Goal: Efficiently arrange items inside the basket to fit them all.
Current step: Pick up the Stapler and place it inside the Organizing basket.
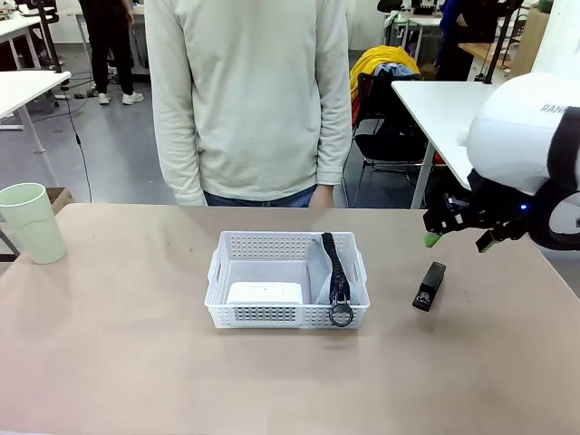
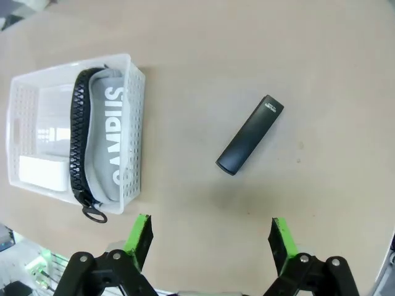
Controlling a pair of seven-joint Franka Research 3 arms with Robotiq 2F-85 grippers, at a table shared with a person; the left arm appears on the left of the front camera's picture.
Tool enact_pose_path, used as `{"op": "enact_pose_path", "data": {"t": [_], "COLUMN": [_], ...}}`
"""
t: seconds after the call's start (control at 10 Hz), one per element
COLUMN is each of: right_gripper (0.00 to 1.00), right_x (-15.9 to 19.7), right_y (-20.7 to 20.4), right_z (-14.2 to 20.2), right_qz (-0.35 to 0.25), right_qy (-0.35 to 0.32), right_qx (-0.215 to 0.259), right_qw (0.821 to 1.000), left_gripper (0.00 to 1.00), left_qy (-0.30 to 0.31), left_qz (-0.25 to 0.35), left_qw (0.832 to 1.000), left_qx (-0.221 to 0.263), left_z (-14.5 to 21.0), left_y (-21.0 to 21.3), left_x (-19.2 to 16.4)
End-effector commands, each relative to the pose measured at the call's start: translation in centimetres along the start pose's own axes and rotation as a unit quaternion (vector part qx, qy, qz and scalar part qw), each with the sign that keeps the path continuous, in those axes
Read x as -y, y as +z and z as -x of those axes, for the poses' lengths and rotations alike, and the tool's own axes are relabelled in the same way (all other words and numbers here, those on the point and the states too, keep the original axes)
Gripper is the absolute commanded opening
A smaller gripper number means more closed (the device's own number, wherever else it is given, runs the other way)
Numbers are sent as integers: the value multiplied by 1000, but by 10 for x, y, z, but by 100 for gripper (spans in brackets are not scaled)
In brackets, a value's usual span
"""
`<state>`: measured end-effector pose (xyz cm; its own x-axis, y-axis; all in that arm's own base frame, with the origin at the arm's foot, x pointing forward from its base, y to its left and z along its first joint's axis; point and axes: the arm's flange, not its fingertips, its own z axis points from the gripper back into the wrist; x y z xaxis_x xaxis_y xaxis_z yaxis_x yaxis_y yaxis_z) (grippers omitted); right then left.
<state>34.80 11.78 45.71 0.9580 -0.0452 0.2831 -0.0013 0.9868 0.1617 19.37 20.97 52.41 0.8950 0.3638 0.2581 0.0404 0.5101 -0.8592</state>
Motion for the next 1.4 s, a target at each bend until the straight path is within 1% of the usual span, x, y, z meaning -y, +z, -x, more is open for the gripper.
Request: {"op": "enact_pose_path", "data": {"t": [0.0,0.1,0.2,0.3,0.4,0.6,0.8,0.9,1.0,1.2,1.3], "right_gripper": [100,100,100,100,100,100,100,100,100,100,100], "right_x": [15,0,-13,-21,-21,-15,-13,-9,-5,1,1], "right_y": [7,0,0,-13,-29,-55,-81,-92,-101,-117,-123], "right_z": [0,0,1,-8,-19,-34,-43,-50,-56,-65,-68], "right_qz": [-10,0,44,64,61,88,88,89,83,103,107], "right_qy": [-17,0,-43,-74,-80,-123,-128,-136,-129,-160,-172], "right_qx": [-16,0,-6,-19,-40,-76,-101,-110,-118,-128,-122], "right_qw": [1000,1000,998,995,994,986,983,981,981,973,972], "left_gripper": [100,100,100,100,100,100,100,100,100,100,100], "left_qy": [-12,-12,-12,-12,-12,-12,-12,-12,-12,-12,-12], "left_qz": [13,13,13,13,13,13,13,13,13,13,13], "left_qw": [1000,1000,1000,1000,1000,1000,1000,1000,1000,1000,1000], "left_qx": [3,3,3,3,3,3,3,3,3,3,3], "left_z": [0,0,0,0,0,0,0,0,0,0,0], "left_y": [2,2,2,2,2,2,2,2,2,2,2], "left_x": [1,1,1,1,1,1,1,1,1,1,1]}}
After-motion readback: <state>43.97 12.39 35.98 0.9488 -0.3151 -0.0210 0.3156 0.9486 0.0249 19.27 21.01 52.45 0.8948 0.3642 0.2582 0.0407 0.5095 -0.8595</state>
